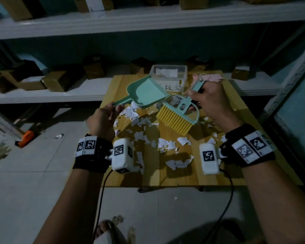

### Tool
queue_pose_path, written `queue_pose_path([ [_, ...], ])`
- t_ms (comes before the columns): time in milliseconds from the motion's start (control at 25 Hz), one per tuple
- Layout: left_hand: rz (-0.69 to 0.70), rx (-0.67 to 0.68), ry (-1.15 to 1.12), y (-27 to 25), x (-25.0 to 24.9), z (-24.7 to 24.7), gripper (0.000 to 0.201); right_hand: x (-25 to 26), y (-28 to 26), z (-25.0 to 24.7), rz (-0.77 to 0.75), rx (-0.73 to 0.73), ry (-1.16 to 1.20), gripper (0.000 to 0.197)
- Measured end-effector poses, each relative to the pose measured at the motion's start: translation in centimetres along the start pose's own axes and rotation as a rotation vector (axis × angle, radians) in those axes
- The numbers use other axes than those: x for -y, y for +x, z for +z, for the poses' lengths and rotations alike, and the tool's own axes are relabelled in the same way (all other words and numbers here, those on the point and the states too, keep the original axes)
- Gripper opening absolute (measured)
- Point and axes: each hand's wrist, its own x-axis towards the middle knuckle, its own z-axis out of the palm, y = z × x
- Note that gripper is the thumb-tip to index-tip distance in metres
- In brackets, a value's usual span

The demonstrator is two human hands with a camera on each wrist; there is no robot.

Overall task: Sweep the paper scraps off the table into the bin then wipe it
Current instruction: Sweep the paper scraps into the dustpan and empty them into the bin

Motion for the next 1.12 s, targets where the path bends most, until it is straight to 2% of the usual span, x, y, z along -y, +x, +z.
queue_pose_path([
  [120, -0.027, -0.018, 0.025, 0.0, -0.2, -0.7, 0.045, 0.2, -0.8, 1.2, 0.01, 0.251, 0.021, 0.009],
  [200, -0.03, -0.022, 0.03, 0.0, -0.3, -0.9, 0.044, 0.2, -1.6, 2.2, 0.003, 0.366, -0.019, 0.01],
  [360, -0.046, -0.009, 0.034, -1.1, -0.6, -0.1, 0.044, -0.5, -2.3, 4.1, -0.086, 0.394, -0.208, 0.003],
  [480, -0.067, -0.002, -0.004, -2.1, -1.3, 0.7, 0.041, -1.2, -1.6, 3.8, -0.084, 0.277, -0.299, 0.004],
  [600, -0.168, -0.029, -0.103, -2.4, -2.1, 1.2, 0.028, -2.0, -0.6, 2.2, -0.05, 0.113, -0.389, 0.01],
  [760, -0.196, -0.045, -0.03, -2.7, -2.5, 1.4, 0.021, -2.3, 0.0, 0.2, 0.004, -0.073, -0.483, 0.008],
  [920, -0.172, 0.042, 0.028, -2.7, -2.3, 1.2, 0.025, -1.9, 0.1, -2.1, 0.058, -0.252, -0.39, 0.003],
  [1000, -0.17, 0.066, 0.023, -2.5, -2.0, 1.3, 0.035, -1.6, 0.1, -3.4, 0.016, -0.345, -0.398, 0.012],
  [1120, -0.192, 0.053, 0.084, -2.4, -2.4, 1.3, 0.021, -1.6, 0.3, -4.5, -0.046, -0.431, -0.558, 0.017],
])
